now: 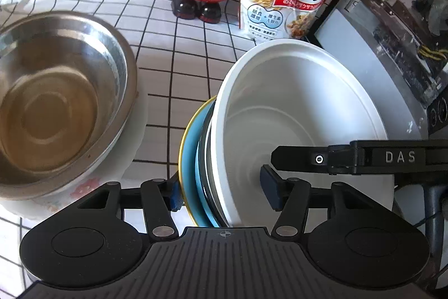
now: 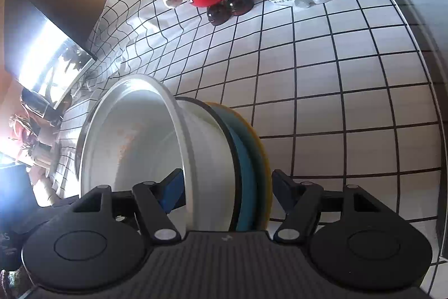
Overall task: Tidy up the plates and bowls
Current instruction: 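Grip the rims of the white, blue and yellow-rimmed bowl stack with both tools, then hold the three-bowl stack firmly between both tools' fingers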
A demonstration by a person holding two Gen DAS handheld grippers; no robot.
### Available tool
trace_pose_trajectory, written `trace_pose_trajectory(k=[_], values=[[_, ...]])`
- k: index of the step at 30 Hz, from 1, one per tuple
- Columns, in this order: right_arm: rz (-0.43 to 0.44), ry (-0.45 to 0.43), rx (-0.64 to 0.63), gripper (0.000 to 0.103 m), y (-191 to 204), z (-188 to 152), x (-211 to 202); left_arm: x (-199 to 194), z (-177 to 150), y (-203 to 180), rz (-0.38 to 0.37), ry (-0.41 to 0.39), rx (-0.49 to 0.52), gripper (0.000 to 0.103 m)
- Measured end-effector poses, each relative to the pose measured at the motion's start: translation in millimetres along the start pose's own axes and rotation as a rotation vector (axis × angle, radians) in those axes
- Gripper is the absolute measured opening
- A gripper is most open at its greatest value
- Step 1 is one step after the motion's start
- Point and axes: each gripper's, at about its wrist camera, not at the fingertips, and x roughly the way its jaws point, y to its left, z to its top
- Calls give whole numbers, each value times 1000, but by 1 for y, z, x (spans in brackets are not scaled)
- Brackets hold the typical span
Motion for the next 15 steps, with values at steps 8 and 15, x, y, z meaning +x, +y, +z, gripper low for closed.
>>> trace_pose_trajectory(k=[8,15], values=[[16,-8,-21,69,5,-4,-1,2,-1,4,-34,48,-53,61],[1,-30,-2,70,5,-11,-4,3,1,2,-31,79,-48,62]])
